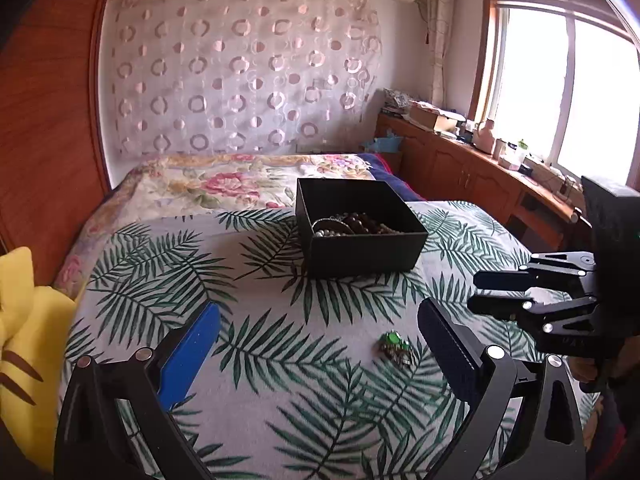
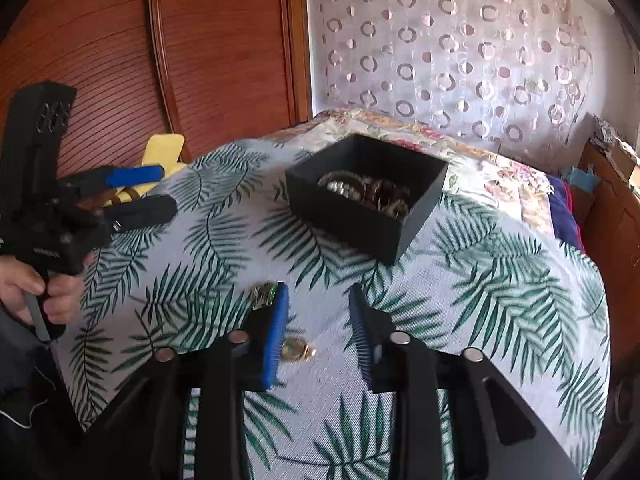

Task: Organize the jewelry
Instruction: 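Move both tools back to the green brooch and gold ring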

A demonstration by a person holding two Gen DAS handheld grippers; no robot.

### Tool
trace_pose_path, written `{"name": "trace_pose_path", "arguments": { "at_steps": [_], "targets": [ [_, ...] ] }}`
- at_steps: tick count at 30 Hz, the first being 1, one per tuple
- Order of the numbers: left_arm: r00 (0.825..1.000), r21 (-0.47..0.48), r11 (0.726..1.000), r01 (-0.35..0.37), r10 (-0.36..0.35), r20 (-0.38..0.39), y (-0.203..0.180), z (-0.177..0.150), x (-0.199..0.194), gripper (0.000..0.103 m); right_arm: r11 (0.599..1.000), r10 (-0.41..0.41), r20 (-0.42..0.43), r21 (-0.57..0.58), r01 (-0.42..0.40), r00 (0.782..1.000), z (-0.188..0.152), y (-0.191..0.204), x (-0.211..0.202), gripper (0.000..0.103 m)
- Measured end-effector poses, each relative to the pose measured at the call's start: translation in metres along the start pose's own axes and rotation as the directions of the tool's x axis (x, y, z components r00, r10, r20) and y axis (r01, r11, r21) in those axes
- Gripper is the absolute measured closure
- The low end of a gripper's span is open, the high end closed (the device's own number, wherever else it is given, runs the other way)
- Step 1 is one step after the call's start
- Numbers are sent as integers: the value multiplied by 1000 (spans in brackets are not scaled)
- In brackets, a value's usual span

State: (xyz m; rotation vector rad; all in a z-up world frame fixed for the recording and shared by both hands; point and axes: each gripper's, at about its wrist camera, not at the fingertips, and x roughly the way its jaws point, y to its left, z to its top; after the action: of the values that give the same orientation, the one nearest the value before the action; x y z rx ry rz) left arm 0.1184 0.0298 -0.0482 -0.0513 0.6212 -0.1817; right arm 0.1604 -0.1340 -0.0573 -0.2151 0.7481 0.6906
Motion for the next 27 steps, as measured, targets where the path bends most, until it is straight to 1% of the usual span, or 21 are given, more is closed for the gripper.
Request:
{"name": "trace_pose_path", "arguments": {
  "at_steps": [5, 8, 15, 20, 25, 27],
  "targets": [
    [1000, -8, 1000, 2, -2, 2, -2, -9, -10, 8, 1000, 4, -33, 8, -4, 999, -17, 3, 7, 67],
    [1000, -7, 1000, -25, 25, -1, -4, -16, -12, 8, 1000, -5, -49, 1, 5, 999, -26, 6, 9, 59],
    [999, -2, 999, -35, 35, 1, -6, -26, -9, 8, 1000, -6, -88, -19, 4, 996, -34, 12, 17, 58],
    [1000, 19, 1000, -18, 18, -20, -11, -31, -3, 8, 999, -28, -108, -32, 24, 994, -26, 15, 28, 58],
    [998, 32, 999, 28, -27, -50, -15, -32, 1, 8, 998, -37, -147, -60, 29, 988, -22, 18, 42, 58],
    [998, 35, 999, 35, -33, -56, -16, -34, 2, 8, 997, -38, -144, -65, 28, 989, -22, 19, 43, 58]
  ]
}}
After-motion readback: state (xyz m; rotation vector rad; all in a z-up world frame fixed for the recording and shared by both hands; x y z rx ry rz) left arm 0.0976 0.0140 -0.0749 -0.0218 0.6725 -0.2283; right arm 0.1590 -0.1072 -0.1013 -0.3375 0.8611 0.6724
